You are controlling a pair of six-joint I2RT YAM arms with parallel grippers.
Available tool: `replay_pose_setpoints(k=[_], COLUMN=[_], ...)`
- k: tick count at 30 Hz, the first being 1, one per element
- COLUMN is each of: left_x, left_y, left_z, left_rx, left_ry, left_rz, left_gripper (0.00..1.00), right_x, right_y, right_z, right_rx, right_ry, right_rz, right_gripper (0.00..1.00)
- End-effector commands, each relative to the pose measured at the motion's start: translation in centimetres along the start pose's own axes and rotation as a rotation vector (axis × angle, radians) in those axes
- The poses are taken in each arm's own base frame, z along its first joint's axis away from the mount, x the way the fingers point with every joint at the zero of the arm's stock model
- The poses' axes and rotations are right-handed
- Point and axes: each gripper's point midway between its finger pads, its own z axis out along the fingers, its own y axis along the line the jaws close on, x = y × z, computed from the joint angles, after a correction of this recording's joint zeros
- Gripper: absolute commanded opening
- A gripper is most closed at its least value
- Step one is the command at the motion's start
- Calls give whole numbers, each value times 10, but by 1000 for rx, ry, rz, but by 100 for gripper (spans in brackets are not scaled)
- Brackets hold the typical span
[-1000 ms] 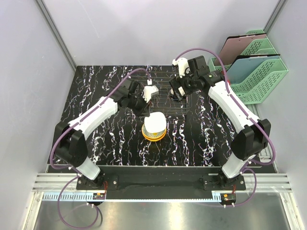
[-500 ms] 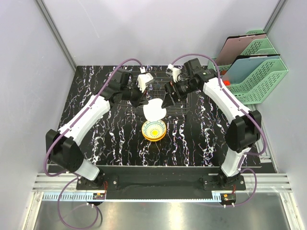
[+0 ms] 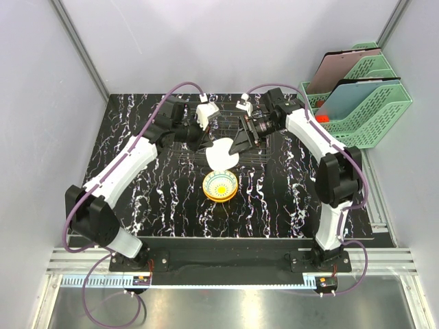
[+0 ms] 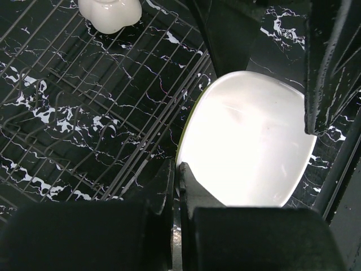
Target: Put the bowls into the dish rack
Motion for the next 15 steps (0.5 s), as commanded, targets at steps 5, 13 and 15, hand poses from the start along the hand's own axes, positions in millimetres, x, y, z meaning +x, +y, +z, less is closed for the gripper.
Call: replay_pose_setpoints(k=[5, 13, 15], left_x=[-45, -46, -45], left_y=[-2, -5, -5], left_z=[-18, -17, -17], left_rx=[-15, -3, -2], left_ry=[-131, -134, -134], left_rz=[53, 43, 40], left_gripper=[0, 0, 0], right_x=[-14, -18, -17], right_y=[25, 30, 28], right_z=[-3, -3, -1], right_rx=[-148, -199, -205], right_ry=[-19, -22, -17], right_rz=[-6, -3, 7], right_gripper=[100, 99, 99])
